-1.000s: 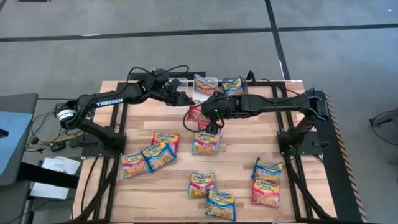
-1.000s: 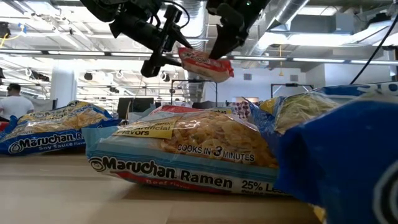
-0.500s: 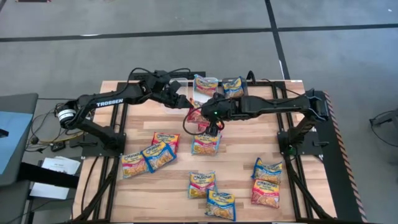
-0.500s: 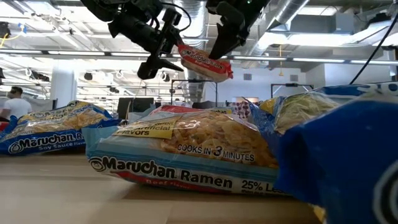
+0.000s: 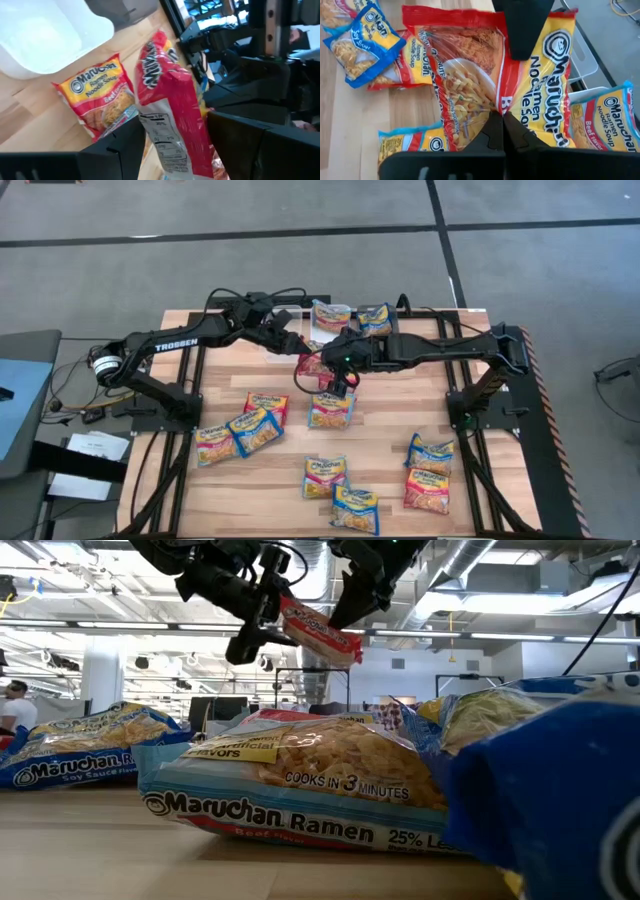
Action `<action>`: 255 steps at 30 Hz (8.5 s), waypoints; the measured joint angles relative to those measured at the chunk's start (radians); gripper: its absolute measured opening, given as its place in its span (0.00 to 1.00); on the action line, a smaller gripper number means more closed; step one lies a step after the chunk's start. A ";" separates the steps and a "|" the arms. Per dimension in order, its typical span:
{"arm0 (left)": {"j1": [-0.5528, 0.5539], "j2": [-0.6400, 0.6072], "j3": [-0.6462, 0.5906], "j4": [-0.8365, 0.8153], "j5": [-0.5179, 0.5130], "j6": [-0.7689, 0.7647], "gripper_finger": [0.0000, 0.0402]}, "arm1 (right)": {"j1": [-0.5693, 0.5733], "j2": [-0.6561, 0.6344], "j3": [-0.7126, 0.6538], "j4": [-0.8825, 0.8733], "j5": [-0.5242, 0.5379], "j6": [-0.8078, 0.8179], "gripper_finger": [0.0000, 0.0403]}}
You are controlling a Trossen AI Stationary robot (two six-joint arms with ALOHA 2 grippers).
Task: Sort Maruchan noodles
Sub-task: Put the red noodle pack into the transparent bin, then put the light blue noodle pack into the white bin
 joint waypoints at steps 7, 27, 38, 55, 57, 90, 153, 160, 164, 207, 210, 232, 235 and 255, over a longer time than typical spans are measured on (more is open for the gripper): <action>0.000 0.000 0.000 0.020 -0.003 0.046 0.42 | 0.000 0.000 0.000 0.003 -0.004 0.023 0.00; 0.002 0.001 0.000 0.019 -0.044 0.151 0.16 | -0.002 0.000 0.000 -0.007 -0.005 0.026 0.20; 0.080 -0.004 0.000 0.017 -0.042 0.209 0.16 | -0.075 -0.002 0.091 -0.143 0.006 -0.038 0.35; 0.344 -0.098 0.000 0.016 -0.105 0.677 0.16 | -0.230 -0.002 0.132 -0.279 0.003 -0.166 0.35; 0.370 -0.101 0.000 0.005 -0.120 0.719 0.16 | -0.235 -0.002 0.132 -0.280 0.003 -0.192 0.35; 0.456 -0.060 -0.382 0.471 -0.197 0.856 0.16 | -0.374 -0.001 0.132 -0.273 0.002 -0.205 0.34; 0.460 0.198 -0.306 0.490 -0.283 0.976 0.21 | -0.361 0.000 0.132 -0.276 0.002 -0.161 0.34; 0.461 0.198 -0.306 0.488 -0.273 0.868 0.31 | -0.361 0.000 0.132 -0.276 0.002 -0.161 0.34; 0.461 0.197 -0.306 0.489 -0.277 0.848 0.39 | -0.361 0.000 0.132 -0.276 0.002 -0.161 0.34; 0.277 -0.317 -0.306 0.440 0.073 0.259 0.48 | -0.313 0.000 0.132 -0.397 -0.522 0.028 0.56; 0.237 -0.317 -0.306 0.441 0.112 0.252 0.48 | -0.269 0.000 0.132 -0.417 -0.526 0.057 0.56; -0.028 -0.464 -0.306 0.444 0.311 0.147 0.48 | 0.044 0.002 -0.068 -0.314 -0.405 0.416 0.56; -0.058 -0.485 -0.306 0.443 0.309 0.146 0.48 | 0.067 0.002 -0.089 -0.249 -0.360 0.410 0.56; -0.119 -0.501 -0.306 0.296 0.229 0.239 0.48 | -0.007 0.003 -0.089 -0.105 -0.248 0.138 0.56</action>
